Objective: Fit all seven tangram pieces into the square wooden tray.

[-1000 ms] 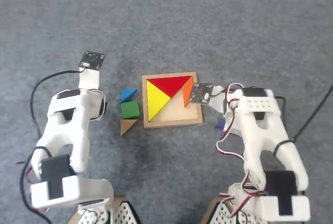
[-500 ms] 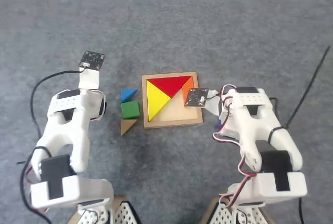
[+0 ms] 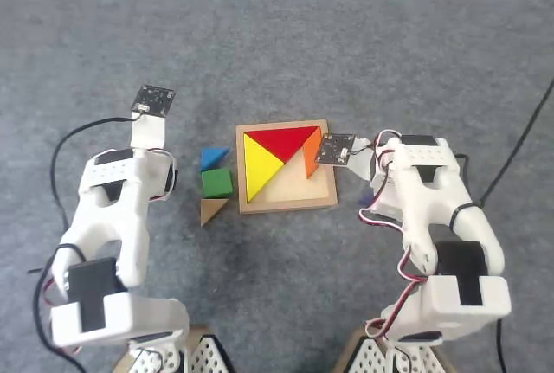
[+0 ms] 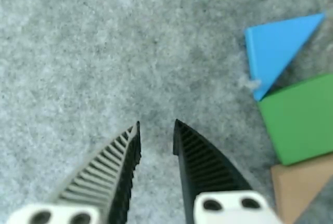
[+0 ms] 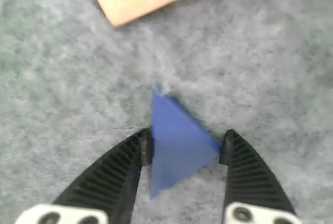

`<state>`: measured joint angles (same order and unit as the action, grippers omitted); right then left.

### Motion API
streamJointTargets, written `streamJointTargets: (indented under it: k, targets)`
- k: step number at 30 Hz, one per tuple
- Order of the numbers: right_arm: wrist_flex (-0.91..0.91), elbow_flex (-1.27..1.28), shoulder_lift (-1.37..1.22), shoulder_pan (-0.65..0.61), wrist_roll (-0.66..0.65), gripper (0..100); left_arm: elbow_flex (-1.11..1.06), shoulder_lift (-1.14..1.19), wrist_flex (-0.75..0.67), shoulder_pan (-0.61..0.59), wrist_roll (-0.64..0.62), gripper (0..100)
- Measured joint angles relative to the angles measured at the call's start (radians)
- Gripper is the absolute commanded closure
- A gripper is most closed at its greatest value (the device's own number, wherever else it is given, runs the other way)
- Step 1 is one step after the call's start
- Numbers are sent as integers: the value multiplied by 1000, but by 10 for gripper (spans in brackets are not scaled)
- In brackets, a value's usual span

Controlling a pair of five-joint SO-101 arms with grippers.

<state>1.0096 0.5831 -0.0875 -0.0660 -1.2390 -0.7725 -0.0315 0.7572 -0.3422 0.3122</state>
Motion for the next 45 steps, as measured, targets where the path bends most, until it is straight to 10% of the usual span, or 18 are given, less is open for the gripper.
streamJointTargets:
  k: [19, 27, 45]
  targets:
    - [284, -252, -20, 6, 311, 775, 0, 0, 0, 0, 0, 903]
    - [253, -167, -20, -6, 210, 644, 0, 0, 0, 0, 0, 903]
    - [127, -141, -110, -9, 147, 718, 0, 0, 0, 0, 0, 903]
